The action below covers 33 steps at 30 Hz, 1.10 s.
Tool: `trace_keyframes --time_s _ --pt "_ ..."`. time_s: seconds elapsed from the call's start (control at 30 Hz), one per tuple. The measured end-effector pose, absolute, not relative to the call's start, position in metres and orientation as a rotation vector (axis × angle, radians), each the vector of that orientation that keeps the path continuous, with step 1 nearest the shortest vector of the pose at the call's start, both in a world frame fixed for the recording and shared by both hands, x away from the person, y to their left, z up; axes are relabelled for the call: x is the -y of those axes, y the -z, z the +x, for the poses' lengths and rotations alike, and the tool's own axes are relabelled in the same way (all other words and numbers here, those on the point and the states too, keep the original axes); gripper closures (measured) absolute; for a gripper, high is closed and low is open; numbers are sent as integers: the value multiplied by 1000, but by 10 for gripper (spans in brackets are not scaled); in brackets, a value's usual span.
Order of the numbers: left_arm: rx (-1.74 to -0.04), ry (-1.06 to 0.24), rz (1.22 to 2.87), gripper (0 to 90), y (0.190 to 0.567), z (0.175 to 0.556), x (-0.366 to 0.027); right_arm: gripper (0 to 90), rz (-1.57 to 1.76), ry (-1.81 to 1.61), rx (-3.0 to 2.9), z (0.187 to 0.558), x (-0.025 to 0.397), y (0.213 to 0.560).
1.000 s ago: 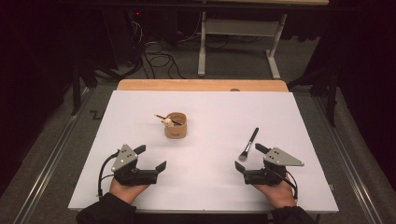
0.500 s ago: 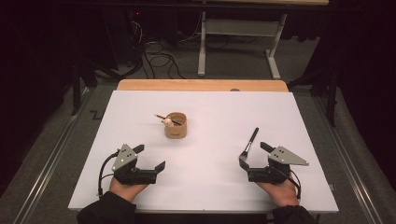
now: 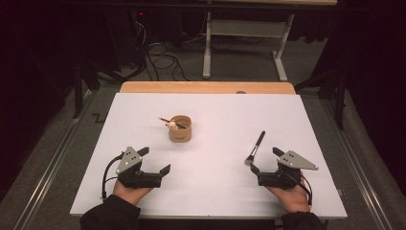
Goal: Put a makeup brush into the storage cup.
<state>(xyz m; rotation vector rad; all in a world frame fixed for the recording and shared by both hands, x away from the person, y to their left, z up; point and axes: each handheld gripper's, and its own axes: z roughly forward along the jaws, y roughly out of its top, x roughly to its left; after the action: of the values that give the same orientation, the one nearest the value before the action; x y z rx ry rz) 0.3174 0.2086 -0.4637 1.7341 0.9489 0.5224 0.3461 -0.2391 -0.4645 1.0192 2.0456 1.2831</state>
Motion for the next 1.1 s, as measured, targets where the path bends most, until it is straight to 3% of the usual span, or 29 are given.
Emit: trace_keyframes --time_s 1.1 --pt "-916 -479 1759 19 464 316 -212 27 1225 -1021 -2054 356 255 479"
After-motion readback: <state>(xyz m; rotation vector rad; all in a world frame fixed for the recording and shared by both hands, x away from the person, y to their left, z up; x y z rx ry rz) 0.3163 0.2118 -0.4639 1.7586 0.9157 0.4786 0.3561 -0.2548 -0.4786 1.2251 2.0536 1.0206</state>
